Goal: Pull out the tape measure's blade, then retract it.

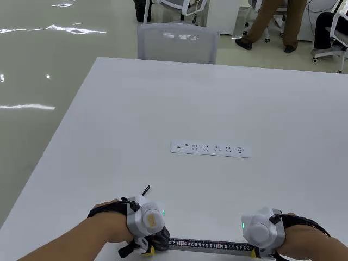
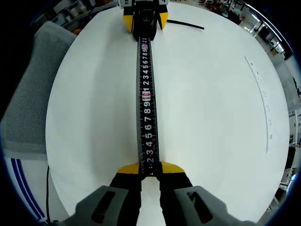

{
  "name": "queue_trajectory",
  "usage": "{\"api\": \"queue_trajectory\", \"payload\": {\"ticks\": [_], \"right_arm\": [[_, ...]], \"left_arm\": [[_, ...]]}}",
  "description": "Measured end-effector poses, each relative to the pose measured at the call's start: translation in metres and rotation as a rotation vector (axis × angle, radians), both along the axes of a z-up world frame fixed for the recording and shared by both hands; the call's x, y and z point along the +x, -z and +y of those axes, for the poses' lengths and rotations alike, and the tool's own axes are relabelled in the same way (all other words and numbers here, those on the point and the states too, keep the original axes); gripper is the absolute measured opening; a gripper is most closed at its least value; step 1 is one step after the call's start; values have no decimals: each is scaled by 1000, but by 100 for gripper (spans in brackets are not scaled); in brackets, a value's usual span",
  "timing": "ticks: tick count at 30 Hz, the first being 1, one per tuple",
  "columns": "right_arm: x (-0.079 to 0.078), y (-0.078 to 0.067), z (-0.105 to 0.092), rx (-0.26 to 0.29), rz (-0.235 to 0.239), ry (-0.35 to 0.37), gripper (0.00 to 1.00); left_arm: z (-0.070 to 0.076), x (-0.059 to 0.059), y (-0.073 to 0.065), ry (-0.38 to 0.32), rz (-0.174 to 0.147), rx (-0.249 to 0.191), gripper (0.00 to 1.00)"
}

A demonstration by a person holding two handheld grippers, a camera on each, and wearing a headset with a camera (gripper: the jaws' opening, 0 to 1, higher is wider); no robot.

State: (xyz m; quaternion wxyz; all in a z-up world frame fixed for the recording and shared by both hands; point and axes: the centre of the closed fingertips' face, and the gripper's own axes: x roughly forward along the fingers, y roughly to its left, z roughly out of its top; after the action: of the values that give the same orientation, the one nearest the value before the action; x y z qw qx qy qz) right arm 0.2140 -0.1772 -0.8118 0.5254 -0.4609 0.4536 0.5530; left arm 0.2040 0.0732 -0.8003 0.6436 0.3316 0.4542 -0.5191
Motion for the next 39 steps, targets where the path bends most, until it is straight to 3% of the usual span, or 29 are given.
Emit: {"api": "queue_trajectory", "payload": {"ticks": [5,8,12,16,27,29,30,31,33,34,36,39], "right_arm": [[-2,-3,1,42,-4,18,15],[1,4,2,69,-2,52,15],[0,4,5,72,-2,63,16],[-1,2,5,75,1,62,15],[-1,0,6,87,7,77,16],[1,1,5,96,10,83,16],[1,2,5,101,10,84,16],[1,2,6,116,10,95,16],[-1,2,6,134,2,88,16],[1,3,5,141,-1,87,16],[-2,2,7,153,-5,94,16],[-2,-4,8,168,-21,114,19]], "left_arm": [[0,1,4,0,-5,0,38],[0,2,4,3,-10,0,38],[0,2,4,7,-17,-3,38],[-1,4,5,-4,-21,-36,38],[0,5,11,-1,-23,-34,39],[0,5,12,1,-29,-33,39],[1,5,13,14,-44,-21,39],[-1,4,9,47,-78,-14,39],[-2,1,10,18,-63,-44,41],[-2,-3,13,9,-39,-47,42],[-1,-1,12,18,-70,-47,43],[-1,0,12,22,-76,-43,43]]}}
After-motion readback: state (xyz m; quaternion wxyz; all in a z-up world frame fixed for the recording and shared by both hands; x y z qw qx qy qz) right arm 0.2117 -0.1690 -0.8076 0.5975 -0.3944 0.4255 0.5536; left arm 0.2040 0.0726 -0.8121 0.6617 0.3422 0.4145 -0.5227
